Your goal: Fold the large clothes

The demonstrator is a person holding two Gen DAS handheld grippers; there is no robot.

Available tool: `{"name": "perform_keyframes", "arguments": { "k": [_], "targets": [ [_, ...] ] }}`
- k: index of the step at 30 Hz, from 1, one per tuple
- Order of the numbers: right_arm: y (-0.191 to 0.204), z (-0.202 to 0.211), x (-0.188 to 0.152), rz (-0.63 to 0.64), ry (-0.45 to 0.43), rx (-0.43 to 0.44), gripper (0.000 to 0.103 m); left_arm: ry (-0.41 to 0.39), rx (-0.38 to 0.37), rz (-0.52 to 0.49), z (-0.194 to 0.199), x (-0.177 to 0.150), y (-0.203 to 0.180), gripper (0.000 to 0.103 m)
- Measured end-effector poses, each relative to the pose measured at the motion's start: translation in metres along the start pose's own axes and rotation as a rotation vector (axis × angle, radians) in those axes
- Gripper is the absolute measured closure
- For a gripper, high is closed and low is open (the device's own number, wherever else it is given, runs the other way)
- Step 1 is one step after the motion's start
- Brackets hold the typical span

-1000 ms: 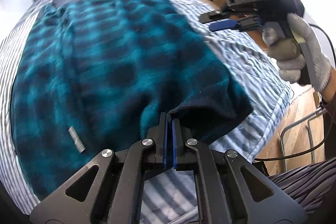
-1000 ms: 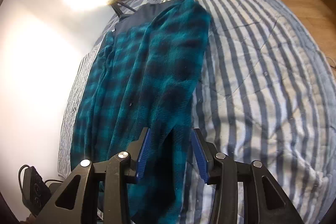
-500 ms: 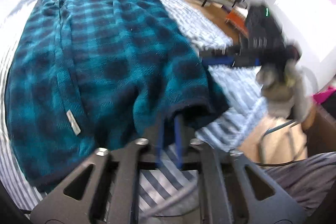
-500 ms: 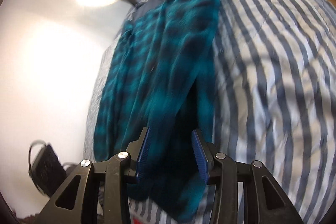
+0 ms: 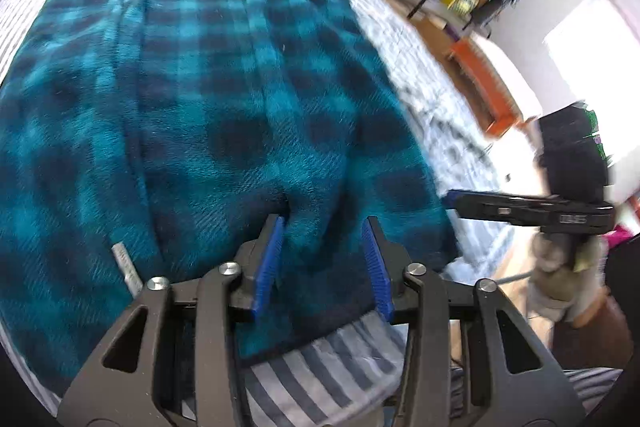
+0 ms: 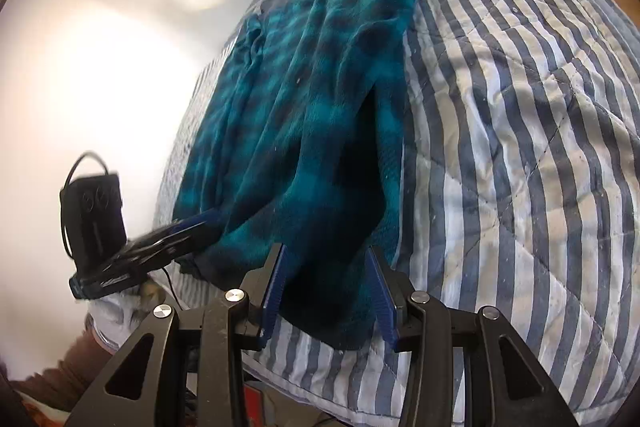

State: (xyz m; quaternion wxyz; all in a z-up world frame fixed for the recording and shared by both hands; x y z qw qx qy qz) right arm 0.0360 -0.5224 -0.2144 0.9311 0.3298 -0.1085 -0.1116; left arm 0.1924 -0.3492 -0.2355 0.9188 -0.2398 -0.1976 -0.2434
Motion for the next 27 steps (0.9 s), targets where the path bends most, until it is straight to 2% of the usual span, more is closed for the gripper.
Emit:
{"name": "perform_keyframes", "arguments": {
  "k": [1, 3, 5, 11, 13, 15, 17, 19, 20, 22, 23, 24, 27],
  "targets": [
    [0.001, 0.000, -0.001, 0.002, 0.003, -0.003, 0.060, 0.010, 0.009, 0.004, -0.004, 0.000, 0.001, 0.103],
    [0.002, -0.001, -0.005, 0.004, 0.010, -0.006, 0.060, -0.033, -0.007, 0.073, 0.002, 0.002, 0.007, 0.103],
    [0.003, -0.003, -0.005, 0.004, 0.014, 0.002, 0.060, -0.073, 0.025, 0.112, 0.012, 0.002, 0.018, 0.103],
    [0.015, -0.025, -0.006, 0.002, 0.041, 0.048, 0.058, -0.055, 0.048, 0.145, 0.008, -0.010, 0.031, 0.103],
    [0.023, -0.032, -0.008, 0.005, 0.054, 0.093, 0.053, -0.055, 0.057, 0.139, 0.008, -0.012, 0.030, 0.103],
    [0.029, -0.038, -0.011, 0.017, 0.058, 0.115, 0.038, -0.056, 0.057, 0.140, 0.010, -0.010, 0.033, 0.103],
    [0.032, -0.052, -0.014, 0.036, 0.071, 0.099, 0.037, -0.054, 0.058, 0.144, 0.008, -0.008, 0.034, 0.103],
    [0.032, -0.063, -0.016, 0.032, 0.092, 0.103, 0.048, -0.054, 0.055, 0.146, 0.008, -0.007, 0.033, 0.103],
    [0.033, -0.068, -0.017, 0.023, 0.108, 0.125, 0.068, -0.055, 0.052, 0.148, 0.008, -0.006, 0.033, 0.103],
    [0.034, -0.066, -0.014, 0.019, 0.098, 0.135, 0.083, -0.064, 0.036, 0.151, 0.011, -0.005, 0.029, 0.103],
    [0.034, -0.060, -0.012, 0.019, 0.092, 0.131, 0.099, -0.071, 0.017, 0.155, 0.014, -0.003, 0.025, 0.103],
    [0.033, -0.052, -0.012, 0.020, 0.088, 0.126, 0.103, -0.079, -0.005, 0.160, 0.018, -0.002, 0.021, 0.103],
    [0.034, -0.013, -0.007, 0.070, 0.060, 0.057, 0.103, -0.095, -0.063, 0.159, 0.023, 0.001, 0.004, 0.103]
  ]
}}
Point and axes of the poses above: each gripper's, at about its wrist camera, not at the fingertips, and z roughly against the way its jaws point, y to its left, x to its top, the point moved 7 cm from there along -z, roughly the way its jaws point, and after that the axes turned 10 degrees about -z, right-handed, at the moved point
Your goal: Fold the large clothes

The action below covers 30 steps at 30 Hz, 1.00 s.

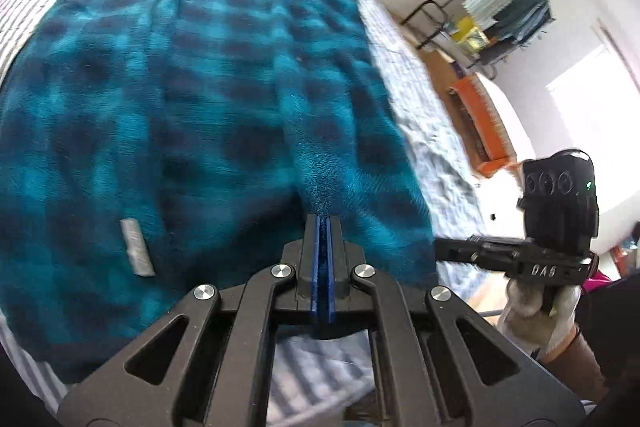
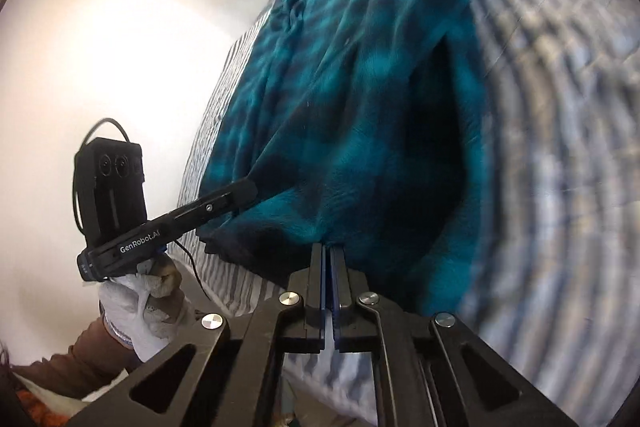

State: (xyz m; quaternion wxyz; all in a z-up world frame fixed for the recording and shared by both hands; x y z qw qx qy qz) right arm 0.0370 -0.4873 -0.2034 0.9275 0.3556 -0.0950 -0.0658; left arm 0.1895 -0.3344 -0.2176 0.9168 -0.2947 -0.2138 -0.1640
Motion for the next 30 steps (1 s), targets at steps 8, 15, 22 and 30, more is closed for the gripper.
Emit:
{"name": "perform_keyframes", "arguments": {
  "k": [8, 15, 22, 30],
  "targets": [
    [-0.025, 0.006, -0.012, 0.046, 0.054, -0.212, 0.099, 0.096, 0.088, -0.133, -0.044, -0.016, -0.021, 0.103],
    [-0.002, 0.045, 0.012, 0.166, -0.101, -0.178, 0.071, 0.010, 0.106, -0.207, -0.004, -0.004, -0.038, 0.103],
    [-0.001, 0.032, 0.082, 0.218, -0.265, -0.252, 0.075, -0.063, 0.037, -0.249, -0.012, 0.004, -0.076, 0.103],
    [-0.032, -0.022, 0.134, 0.249, -0.238, -0.424, 0.078, -0.001, 0.060, -0.290, -0.064, -0.020, -0.085, 0.103]
  ]
}}
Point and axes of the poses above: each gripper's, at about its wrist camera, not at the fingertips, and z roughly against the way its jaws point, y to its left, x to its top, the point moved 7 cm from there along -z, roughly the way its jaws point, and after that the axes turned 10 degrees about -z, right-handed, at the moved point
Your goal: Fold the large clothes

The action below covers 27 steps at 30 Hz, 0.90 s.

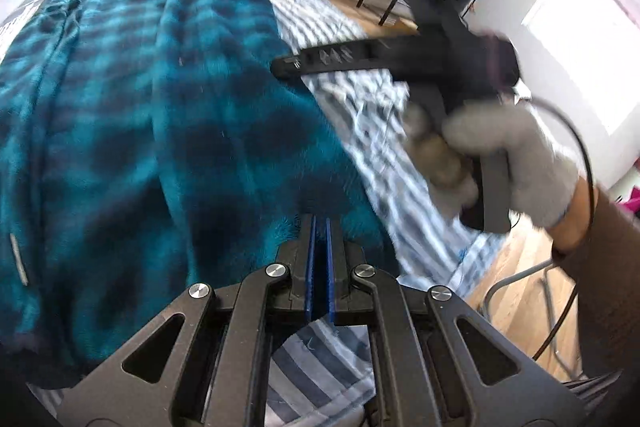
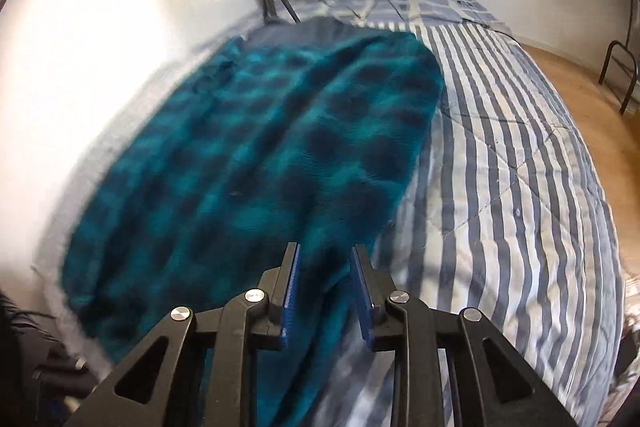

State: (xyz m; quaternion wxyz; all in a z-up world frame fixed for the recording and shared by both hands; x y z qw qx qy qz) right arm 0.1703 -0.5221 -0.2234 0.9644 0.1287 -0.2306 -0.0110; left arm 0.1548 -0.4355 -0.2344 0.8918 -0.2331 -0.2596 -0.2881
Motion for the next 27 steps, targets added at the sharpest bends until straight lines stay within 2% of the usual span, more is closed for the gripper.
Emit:
{"name": "perform_keyframes", "arguments": {
  "k": [3, 6, 9, 11, 12, 13, 15, 20, 27],
  "targets": [
    [-0.014, -0.023, -0.010, -0.021, 0.063, -0.025, 0.078, 0.059, 0.016, -0.001, -0.027, -0.017, 0.003, 0.103],
    [-0.013, -0.021, -0.009, -0.016, 0.062, -0.036, 0.078, 0.044, 0.028, -0.024, -0.026, -0.019, 0.002, 0.103],
    [-0.014, 0.001, -0.004, -0.046, 0.026, -0.007, 0.075, 0.018, 0.020, 0.022, -0.010, -0.016, -0.002, 0.103],
    [-0.018, 0.021, -0.002, -0.063, -0.012, 0.019, 0.075, -0.024, 0.020, 0.045, 0.003, -0.011, -0.006, 0.097],
    [-0.019, 0.028, -0.001, -0.072, -0.023, 0.030, 0.075, -0.038, 0.016, 0.050, 0.009, -0.011, -0.009, 0.086],
    [-0.025, 0.041, -0.001, -0.089, -0.047, 0.039, 0.074, -0.049, 0.014, 0.054, 0.013, -0.009, -0.013, 0.067],
    [-0.033, 0.057, -0.001, -0.114, -0.079, 0.042, 0.072, -0.055, 0.008, 0.051, 0.016, -0.006, -0.024, 0.045],
    [-0.064, 0.092, -0.003, -0.217, -0.120, 0.053, 0.065, 0.021, 0.046, -0.040, -0.008, -0.004, -0.051, 0.044],
    [-0.087, 0.108, 0.003, -0.264, -0.111, 0.056, 0.056, 0.119, 0.124, -0.053, -0.044, -0.010, -0.049, 0.044]
  ]
}}
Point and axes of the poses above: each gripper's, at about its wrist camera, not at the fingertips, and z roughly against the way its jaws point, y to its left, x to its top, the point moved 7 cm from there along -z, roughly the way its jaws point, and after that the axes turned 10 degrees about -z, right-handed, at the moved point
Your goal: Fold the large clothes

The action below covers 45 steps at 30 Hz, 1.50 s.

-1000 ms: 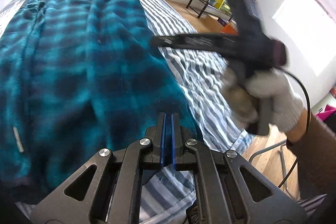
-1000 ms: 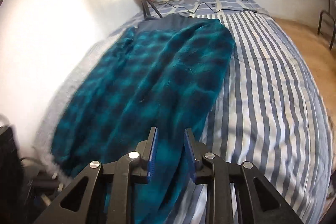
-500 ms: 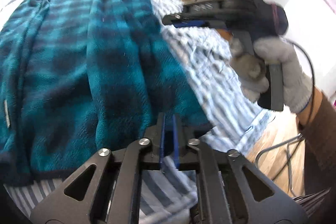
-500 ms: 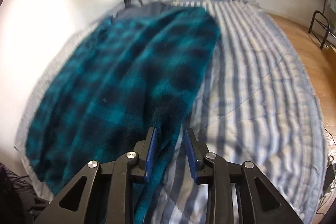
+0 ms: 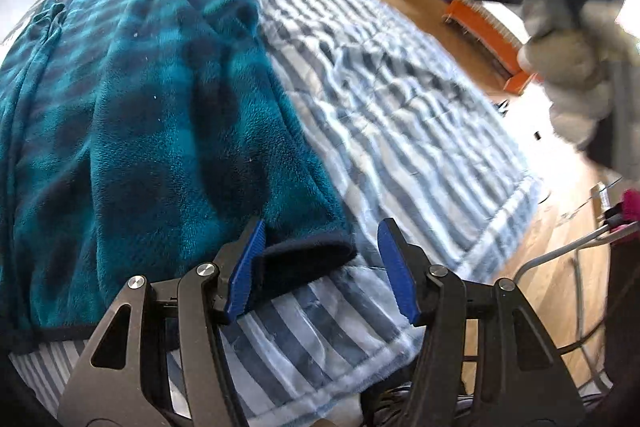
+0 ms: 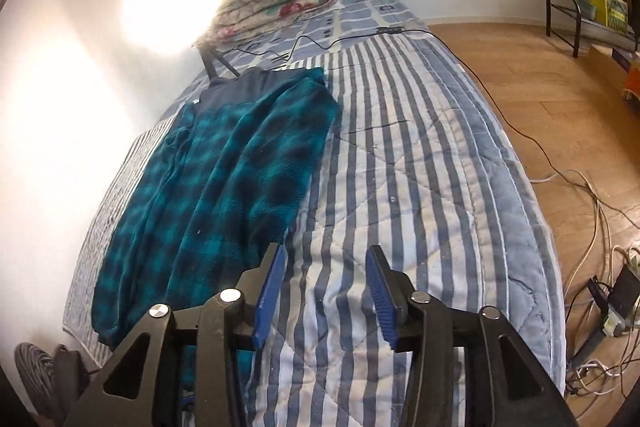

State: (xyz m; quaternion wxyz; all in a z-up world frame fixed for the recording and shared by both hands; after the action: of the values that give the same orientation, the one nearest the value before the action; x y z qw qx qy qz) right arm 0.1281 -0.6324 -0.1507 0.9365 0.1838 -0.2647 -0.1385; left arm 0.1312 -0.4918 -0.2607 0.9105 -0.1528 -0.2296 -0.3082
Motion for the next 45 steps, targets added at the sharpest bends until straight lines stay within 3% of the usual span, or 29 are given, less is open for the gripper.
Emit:
{"name": "perform_keyframes", "arguments": {
  "k": [3, 4, 5, 7, 9, 13, 23, 25, 28, 30, 32, 36, 45],
  "targets": [
    [0.001, -0.003, 0.009, -0.021, 0.028, 0.008, 0.055, -0.001, 0.017, -0.015, -0.006, 0.001, 0.003, 0.048],
    [0.005, -0.005, 0.012, -0.023, 0.042, 0.018, 0.055, -0.002, 0.036, -0.022, -0.007, 0.001, 0.006, 0.060],
    [0.009, -0.008, 0.015, -0.023, 0.056, 0.027, 0.055, -0.008, 0.042, -0.021, -0.006, 0.001, 0.009, 0.065],
    [0.018, -0.014, 0.024, -0.025, 0.069, 0.040, 0.051, -0.017, 0.026, 0.015, -0.006, 0.002, 0.020, 0.089],
    [0.023, -0.022, 0.031, -0.048, 0.075, 0.043, 0.043, -0.025, -0.044, 0.091, 0.000, 0.003, 0.031, 0.092],
    [0.029, -0.048, 0.036, -0.090, 0.101, 0.061, 0.042, -0.099, -0.146, 0.227, 0.031, 0.004, 0.047, 0.092],
    [0.024, -0.136, 0.026, -0.284, 0.178, 0.136, 0.038, -0.163, -0.167, 0.216, 0.062, 0.010, 0.062, 0.093],
    [0.025, -0.151, 0.022, -0.287, 0.192, 0.142, 0.041, -0.160, -0.170, 0.208, 0.064, 0.005, 0.060, 0.093],
    [0.024, -0.166, 0.019, -0.292, 0.181, 0.142, 0.058, -0.143, -0.152, 0.176, 0.061, 0.001, 0.057, 0.093],
    [0.026, -0.169, 0.022, -0.314, 0.199, 0.163, 0.089, -0.122, -0.121, 0.133, 0.052, 0.001, 0.054, 0.093],
    [0.036, -0.163, 0.030, -0.310, 0.179, 0.173, 0.093, -0.103, -0.114, 0.110, 0.045, -0.004, 0.049, 0.093],
    [0.072, -0.154, 0.041, -0.161, 0.154, 0.061, 0.095, -0.094, -0.150, 0.149, 0.037, -0.008, 0.049, 0.093],
    [0.154, -0.145, 0.043, 0.058, 0.096, -0.046, 0.096, -0.161, -0.191, 0.271, 0.065, -0.015, 0.079, 0.093]
  ]
}}
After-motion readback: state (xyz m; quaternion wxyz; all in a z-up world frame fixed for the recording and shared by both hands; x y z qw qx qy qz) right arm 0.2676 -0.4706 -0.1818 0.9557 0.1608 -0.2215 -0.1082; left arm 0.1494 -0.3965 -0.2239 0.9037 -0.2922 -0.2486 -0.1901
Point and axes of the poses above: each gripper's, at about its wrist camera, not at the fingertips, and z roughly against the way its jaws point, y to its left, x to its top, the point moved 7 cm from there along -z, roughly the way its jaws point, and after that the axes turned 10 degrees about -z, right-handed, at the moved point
